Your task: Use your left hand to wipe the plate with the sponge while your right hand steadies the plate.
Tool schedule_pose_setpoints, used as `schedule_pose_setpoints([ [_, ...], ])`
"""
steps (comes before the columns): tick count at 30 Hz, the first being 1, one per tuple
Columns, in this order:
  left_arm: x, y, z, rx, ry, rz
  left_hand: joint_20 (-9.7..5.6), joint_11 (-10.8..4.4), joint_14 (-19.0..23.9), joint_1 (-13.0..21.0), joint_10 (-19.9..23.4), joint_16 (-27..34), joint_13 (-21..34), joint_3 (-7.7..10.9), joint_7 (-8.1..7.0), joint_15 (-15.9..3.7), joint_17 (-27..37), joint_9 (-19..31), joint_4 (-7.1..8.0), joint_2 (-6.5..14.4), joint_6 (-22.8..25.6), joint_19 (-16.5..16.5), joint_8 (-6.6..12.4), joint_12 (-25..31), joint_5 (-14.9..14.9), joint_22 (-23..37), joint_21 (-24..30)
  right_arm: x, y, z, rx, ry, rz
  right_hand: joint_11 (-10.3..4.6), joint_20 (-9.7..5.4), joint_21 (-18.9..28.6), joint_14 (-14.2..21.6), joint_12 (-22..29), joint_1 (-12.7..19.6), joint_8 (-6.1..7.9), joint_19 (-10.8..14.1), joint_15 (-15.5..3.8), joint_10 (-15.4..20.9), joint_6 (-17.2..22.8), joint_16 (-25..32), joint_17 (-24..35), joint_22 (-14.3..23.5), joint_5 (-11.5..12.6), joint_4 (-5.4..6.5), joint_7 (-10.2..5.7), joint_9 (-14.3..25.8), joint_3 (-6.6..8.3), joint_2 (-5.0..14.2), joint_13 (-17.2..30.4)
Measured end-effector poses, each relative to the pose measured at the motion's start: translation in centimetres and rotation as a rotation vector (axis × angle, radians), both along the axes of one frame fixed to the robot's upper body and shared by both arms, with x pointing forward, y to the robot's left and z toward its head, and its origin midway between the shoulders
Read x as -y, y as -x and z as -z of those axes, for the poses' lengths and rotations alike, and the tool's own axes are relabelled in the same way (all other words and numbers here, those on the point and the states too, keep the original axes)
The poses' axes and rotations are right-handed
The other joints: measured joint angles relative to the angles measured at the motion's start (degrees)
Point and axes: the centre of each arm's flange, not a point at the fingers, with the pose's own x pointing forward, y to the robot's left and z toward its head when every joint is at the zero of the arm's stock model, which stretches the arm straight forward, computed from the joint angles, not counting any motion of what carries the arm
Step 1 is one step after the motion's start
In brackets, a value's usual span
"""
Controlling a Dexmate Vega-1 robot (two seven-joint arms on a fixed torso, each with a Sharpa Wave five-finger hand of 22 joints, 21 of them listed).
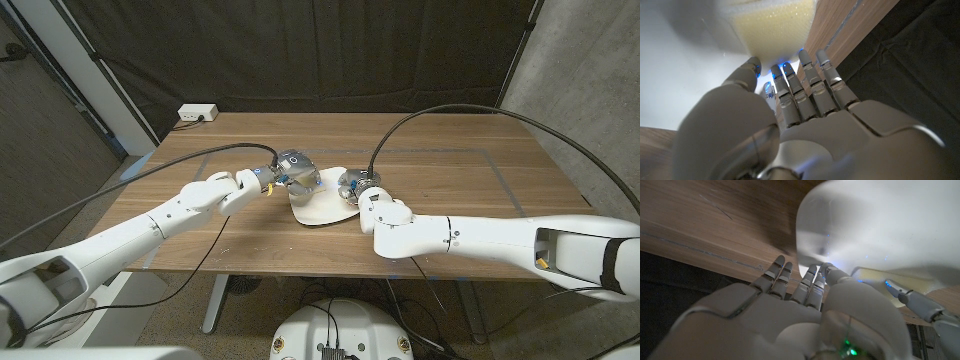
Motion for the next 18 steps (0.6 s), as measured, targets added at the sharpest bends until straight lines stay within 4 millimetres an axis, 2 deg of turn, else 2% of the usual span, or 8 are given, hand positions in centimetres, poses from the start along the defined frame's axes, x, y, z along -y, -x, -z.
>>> schedule_pose_setpoints([
  [3,0.1,-0.1,0.1,0.018,-0.019,-0.012,-0.12,-0.05,0.57,0.49,1.17,0.24,-0.15,-0.05,0.40,-0.12,-0.02,0.00,-0.23,0.35,-0.79,0.12,-0.30,-0.01,0.00,0.00,0.00,0.1,-0.1,0.0,-0.001,-0.001,-0.001,-0.03,0.00,0.00,0.00,-0.19,0.00,0.00,0.00,0.00,-0.03,0.00,0.00,0.12,0.00,0.00,0.06,0.00,0.00,-0.06,0.00,-0.01],
  [6,0.3,-0.2,0.3,0.035,-0.038,-0.022,-0.82,-0.29,2.83,2.38,4.04,1.59,-0.41,-0.19,1.21,-0.68,0.55,0.00,-0.67,0.99,1.11,0.83,0.25,0.70,-0.44,0.14,0.00,0.1,-0.1,0.0,0.000,-0.002,-0.003,-0.03,0.00,0.00,0.00,-0.20,0.00,0.00,0.00,0.00,-0.03,0.00,0.00,0.13,0.00,0.00,0.06,0.00,0.01,-0.06,0.00,-0.02],
  [10,0.3,-0.4,0.5,0.047,-0.053,-0.033,-1.41,-0.39,4.92,4.09,6.60,2.92,-0.41,-0.28,1.52,-1.44,1.24,-0.07,-1.21,1.81,3.71,0.87,1.05,0.99,-0.68,0.16,0.00,0.3,-0.2,-0.1,0.000,-0.004,-0.002,-0.13,0.00,0.25,0.00,-0.21,0.00,0.00,0.00,0.00,-0.13,0.00,0.00,0.13,0.00,0.00,0.06,0.00,0.01,-0.06,0.00,-0.03],
  [16,0.4,-0.7,0.7,0.061,-0.066,-0.035,-1.76,-0.20,10.27,10.83,14.18,6.59,1.78,-1.17,2.04,-2.87,4.38,0.25,-2.10,4.32,11.96,1.13,4.47,3.98,-1.44,0.43,0.67,0.5,-0.2,-0.1,0.001,-0.004,0.000,-0.23,0.00,0.45,0.00,-0.22,0.00,0.00,0.00,0.00,-0.22,-0.22,0.00,0.13,0.00,0.00,0.30,0.23,0.01,-0.29,0.00,-0.03],
  [18,0.3,-1.1,0.9,0.056,-0.068,-0.035,-1.98,-0.11,11.47,12.57,15.65,7.45,2.64,-1.32,2.00,-3.51,5.30,0.28,-2.24,4.89,13.37,1.30,5.37,4.74,-1.84,0.68,1.12,0.6,-0.2,-0.2,0.002,-0.001,-0.001,-0.24,0.00,0.45,0.00,-0.22,0.00,0.00,0.00,0.00,-0.23,-0.22,0.00,0.13,0.00,0.00,0.30,0.23,0.01,-0.29,0.00,-0.02],
])
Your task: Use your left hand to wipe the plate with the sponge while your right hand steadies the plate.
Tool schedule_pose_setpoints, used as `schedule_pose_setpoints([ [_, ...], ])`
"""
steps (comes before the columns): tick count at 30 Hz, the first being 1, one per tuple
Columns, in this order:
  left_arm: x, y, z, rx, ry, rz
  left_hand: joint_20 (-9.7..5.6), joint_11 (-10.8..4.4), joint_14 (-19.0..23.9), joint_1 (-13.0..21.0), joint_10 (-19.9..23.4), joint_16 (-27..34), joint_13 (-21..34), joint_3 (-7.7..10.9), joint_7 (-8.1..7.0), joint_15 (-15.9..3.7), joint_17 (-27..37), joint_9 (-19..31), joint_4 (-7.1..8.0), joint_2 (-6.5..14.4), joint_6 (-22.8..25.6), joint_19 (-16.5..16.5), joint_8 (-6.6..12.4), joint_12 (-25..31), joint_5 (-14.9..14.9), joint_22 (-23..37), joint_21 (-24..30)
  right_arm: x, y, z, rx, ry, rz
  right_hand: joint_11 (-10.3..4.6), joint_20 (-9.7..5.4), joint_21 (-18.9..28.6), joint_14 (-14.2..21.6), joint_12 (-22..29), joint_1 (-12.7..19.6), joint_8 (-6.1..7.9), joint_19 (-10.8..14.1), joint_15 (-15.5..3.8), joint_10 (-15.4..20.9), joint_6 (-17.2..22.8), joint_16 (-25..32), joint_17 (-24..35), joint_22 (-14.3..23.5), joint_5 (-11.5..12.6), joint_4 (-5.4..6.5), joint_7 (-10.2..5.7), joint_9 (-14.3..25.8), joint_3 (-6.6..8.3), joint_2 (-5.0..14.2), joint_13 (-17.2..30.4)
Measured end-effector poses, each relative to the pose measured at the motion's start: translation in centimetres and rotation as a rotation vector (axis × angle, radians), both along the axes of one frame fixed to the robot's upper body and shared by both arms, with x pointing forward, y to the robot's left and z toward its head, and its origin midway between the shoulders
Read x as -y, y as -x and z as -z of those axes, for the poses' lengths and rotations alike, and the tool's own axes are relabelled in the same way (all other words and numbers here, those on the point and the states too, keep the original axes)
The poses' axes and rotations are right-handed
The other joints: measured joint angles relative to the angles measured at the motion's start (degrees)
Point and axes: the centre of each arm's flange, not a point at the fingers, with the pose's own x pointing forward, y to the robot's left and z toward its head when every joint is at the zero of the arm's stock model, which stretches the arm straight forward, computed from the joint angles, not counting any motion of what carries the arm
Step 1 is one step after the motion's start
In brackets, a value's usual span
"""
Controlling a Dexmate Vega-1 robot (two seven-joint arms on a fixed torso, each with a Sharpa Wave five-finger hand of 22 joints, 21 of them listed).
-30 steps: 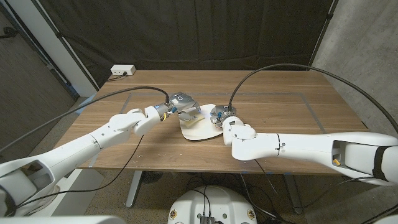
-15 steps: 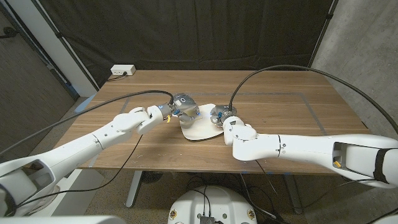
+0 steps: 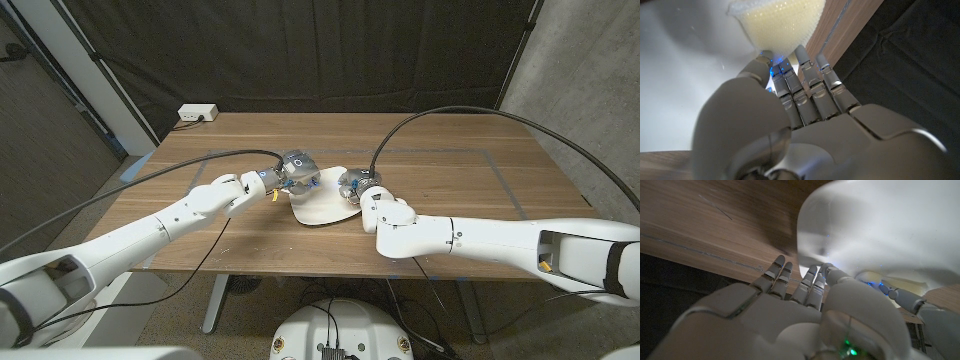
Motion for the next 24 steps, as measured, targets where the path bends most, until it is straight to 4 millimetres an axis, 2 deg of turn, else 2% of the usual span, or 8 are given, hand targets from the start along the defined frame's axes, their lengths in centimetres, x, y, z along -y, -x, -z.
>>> schedule_pose_setpoints([
  [3,0.0,-0.2,0.3,-0.010,0.002,0.017,-0.18,0.10,0.92,1.65,0.74,0.46,0.93,-0.41,0.01,-0.67,0.98,0.01,-0.08,0.62,1.04,-0.18,0.99,0.60,-0.04,0.01,0.40,0.1,0.0,0.0,-0.001,0.002,0.001,-0.09,0.00,0.00,0.00,-0.03,0.00,0.00,0.00,0.00,-0.09,0.00,0.00,0.00,0.00,0.00,-0.16,0.00,0.00,-0.16,0.00,0.03],
  [8,0.2,-0.3,0.7,-0.045,0.018,0.061,-0.17,0.22,1.24,3.10,1.24,0.46,1.32,-0.64,0.33,-0.80,1.41,0.16,0.16,0.82,1.75,-0.18,1.08,0.60,-0.10,0.28,0.66,0.2,-0.1,0.0,-0.002,0.006,0.001,-0.11,0.32,0.00,0.00,-0.14,0.00,0.00,-0.32,0.00,-0.11,0.00,0.00,0.00,0.00,0.00,-0.16,0.00,0.00,-0.16,0.00,0.05],
  [24,1.2,0.7,2.1,-0.297,0.120,0.232,-0.27,0.11,1.43,3.39,1.54,0.39,1.51,-1.29,0.62,-0.79,1.54,0.24,0.32,1.15,2.88,-0.06,1.08,0.98,-0.22,0.27,1.22,0.5,-0.5,-0.1,0.001,0.017,0.002,0.01,0.31,0.00,0.00,0.07,0.00,0.01,-0.31,0.00,0.03,0.01,0.00,-0.16,0.00,0.00,0.08,-0.01,0.03,-0.40,0.00,0.04],
])
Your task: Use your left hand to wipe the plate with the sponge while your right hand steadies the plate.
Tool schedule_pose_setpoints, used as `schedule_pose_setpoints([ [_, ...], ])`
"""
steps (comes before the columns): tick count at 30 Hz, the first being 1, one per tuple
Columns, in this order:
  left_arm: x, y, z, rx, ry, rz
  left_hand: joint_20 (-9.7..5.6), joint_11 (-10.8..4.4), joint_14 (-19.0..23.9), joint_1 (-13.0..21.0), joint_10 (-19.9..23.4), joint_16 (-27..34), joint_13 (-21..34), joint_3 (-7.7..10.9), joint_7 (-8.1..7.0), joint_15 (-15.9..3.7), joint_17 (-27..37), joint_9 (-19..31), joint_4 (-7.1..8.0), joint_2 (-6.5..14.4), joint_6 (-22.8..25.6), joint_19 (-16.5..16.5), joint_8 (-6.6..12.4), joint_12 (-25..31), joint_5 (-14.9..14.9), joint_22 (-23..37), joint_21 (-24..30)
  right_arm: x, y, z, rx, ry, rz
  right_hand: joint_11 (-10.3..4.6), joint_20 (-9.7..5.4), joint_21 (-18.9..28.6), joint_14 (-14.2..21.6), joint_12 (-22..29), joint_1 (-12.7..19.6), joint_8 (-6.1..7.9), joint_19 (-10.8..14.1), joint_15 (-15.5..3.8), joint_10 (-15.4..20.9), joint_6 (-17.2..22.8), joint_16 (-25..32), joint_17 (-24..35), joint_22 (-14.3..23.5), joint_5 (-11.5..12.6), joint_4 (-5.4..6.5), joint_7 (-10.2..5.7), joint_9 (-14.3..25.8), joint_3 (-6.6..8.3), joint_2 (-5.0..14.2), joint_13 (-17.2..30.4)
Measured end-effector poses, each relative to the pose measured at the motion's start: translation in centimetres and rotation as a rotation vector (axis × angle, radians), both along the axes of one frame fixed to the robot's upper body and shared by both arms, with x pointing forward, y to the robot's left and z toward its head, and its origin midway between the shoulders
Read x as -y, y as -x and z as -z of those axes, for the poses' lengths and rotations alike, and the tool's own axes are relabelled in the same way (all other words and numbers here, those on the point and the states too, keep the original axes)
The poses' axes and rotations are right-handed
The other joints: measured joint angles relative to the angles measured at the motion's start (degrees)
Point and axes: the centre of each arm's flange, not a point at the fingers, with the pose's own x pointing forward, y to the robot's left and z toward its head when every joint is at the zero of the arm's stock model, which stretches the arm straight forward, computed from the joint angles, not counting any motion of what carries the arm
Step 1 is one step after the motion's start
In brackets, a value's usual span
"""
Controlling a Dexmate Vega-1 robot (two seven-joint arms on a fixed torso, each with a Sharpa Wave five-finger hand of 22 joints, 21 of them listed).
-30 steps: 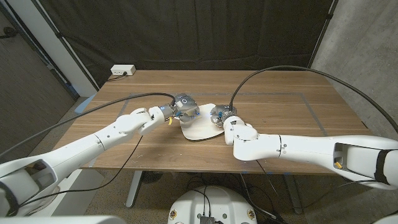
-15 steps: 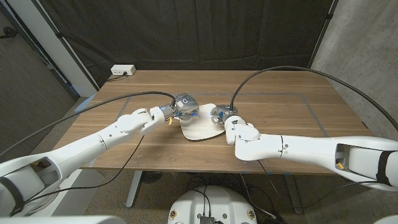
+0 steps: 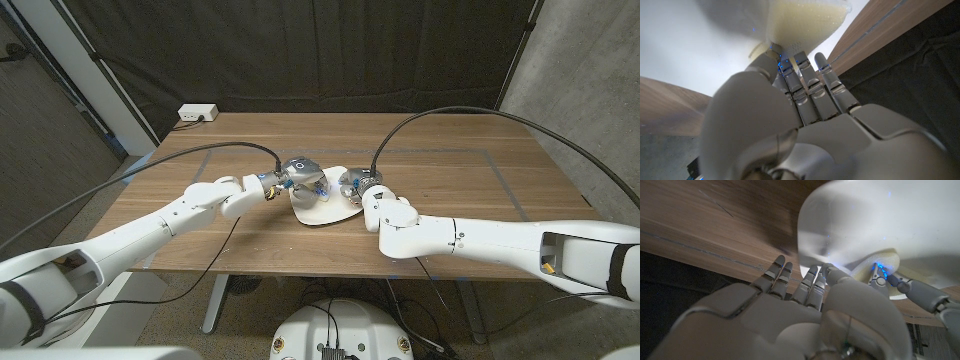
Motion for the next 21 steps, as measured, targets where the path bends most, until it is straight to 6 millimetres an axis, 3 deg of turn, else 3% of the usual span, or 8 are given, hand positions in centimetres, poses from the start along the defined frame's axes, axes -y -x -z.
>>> schedule_pose_setpoints([
  [12,0.4,1.4,0.5,-0.175,-0.007,0.090,-0.20,0.01,-0.01,0.83,-0.02,-0.66,-0.04,-0.23,0.12,0.00,-0.29,-0.19,0.23,-0.07,-0.38,-0.22,0.00,-0.41,-0.01,-0.16,0.21,-0.1,-0.1,-0.1,0.001,0.008,-0.001,0.00,0.00,0.00,0.00,0.00,0.00,0.00,0.00,0.00,0.00,0.00,0.00,0.01,0.00,0.00,-0.17,0.00,-0.04,-0.17,0.00,-0.03],
  [21,0.4,1.9,0.4,-0.125,-0.031,0.099,-0.20,0.22,0.20,0.89,0.18,-0.89,0.24,-0.47,0.13,-0.21,-0.34,-0.22,0.47,-0.01,-0.38,-0.22,-0.01,-0.85,-0.04,-0.16,0.43,-0.3,-0.1,-0.2,-0.003,0.014,-0.004,-0.02,0.00,0.00,0.00,-0.05,0.00,0.00,0.00,0.00,-0.02,0.00,0.00,0.01,0.00,0.00,-0.08,0.00,-0.04,-0.40,0.00,-0.05],
])
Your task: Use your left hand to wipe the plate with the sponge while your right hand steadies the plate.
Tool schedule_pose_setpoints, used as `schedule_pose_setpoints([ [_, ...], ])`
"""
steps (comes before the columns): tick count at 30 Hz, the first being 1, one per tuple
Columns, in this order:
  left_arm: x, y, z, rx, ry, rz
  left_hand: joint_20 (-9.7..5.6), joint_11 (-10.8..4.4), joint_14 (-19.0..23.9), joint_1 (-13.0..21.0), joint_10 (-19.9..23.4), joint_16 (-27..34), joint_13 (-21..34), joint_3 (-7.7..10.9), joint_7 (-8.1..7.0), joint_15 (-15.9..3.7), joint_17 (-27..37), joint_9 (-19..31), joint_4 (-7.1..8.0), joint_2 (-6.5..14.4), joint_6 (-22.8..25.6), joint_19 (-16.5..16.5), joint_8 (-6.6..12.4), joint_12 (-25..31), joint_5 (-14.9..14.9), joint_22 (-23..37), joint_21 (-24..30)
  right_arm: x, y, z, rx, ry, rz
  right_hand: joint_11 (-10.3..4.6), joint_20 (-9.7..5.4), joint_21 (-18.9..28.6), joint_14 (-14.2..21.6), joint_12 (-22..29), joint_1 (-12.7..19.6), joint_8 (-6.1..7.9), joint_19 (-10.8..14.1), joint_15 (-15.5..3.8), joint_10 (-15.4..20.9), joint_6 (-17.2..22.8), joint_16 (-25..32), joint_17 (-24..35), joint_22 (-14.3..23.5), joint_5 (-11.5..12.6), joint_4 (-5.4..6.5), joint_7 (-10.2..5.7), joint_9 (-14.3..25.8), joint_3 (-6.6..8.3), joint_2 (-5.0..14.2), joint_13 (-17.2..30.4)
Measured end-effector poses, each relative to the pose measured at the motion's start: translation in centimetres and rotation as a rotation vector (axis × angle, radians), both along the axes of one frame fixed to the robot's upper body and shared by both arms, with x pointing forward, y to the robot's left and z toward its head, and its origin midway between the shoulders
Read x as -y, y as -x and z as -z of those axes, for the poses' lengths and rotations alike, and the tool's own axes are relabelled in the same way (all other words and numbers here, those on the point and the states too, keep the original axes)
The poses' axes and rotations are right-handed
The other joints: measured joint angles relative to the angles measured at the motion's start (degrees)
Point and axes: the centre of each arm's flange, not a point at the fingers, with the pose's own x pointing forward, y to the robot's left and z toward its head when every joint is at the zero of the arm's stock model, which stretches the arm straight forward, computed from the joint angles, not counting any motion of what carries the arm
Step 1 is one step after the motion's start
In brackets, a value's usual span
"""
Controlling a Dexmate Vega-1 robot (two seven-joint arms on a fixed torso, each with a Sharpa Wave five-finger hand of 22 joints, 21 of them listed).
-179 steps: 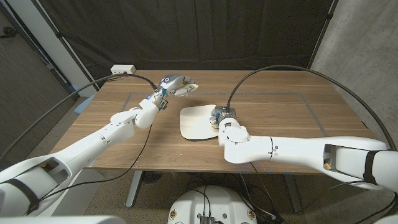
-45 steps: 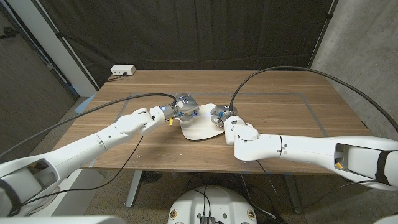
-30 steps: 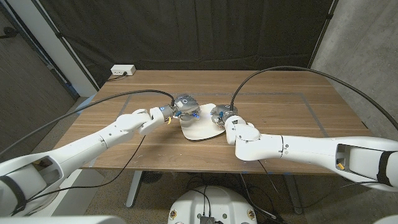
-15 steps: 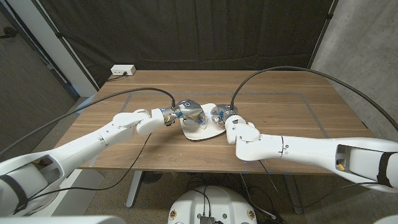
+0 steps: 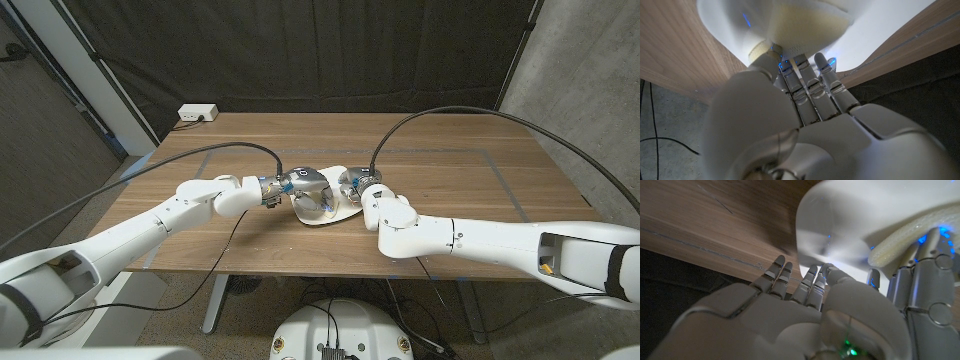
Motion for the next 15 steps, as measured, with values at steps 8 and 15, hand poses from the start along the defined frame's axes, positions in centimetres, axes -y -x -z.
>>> schedule_pose_setpoints([
  [8,-1.1,-1.5,-0.7,0.136,-0.015,-0.078,0.00,0.00,0.00,0.00,0.00,-0.42,0.02,-0.24,-0.10,0.00,-0.05,-0.06,0.24,0.00,-0.11,0.00,-0.02,-0.17,0.00,0.00,0.02,0.1,0.1,0.0,-0.003,-0.002,-0.003,0.24,0.31,0.45,0.00,-0.23,-0.25,0.00,-0.31,0.00,-0.39,-0.21,0.00,0.00,0.00,0.00,0.08,0.20,0.00,-0.71,-0.25,-0.11],
  [15,-2.2,-3.1,-1.5,0.249,0.003,-0.140,0.01,-0.21,0.12,-0.01,0.21,-0.44,0.02,-0.47,-0.06,0.13,-0.03,-0.10,0.47,-0.01,-0.06,0.00,-0.11,-0.22,0.00,0.01,0.21,0.1,0.2,-0.1,-0.006,-0.003,-0.004,0.34,-0.01,0.46,0.00,-0.21,-0.39,0.00,-0.62,0.00,-0.30,-0.20,0.00,0.01,-0.16,0.00,0.08,0.20,-0.02,-0.71,-0.39,-0.28],
])
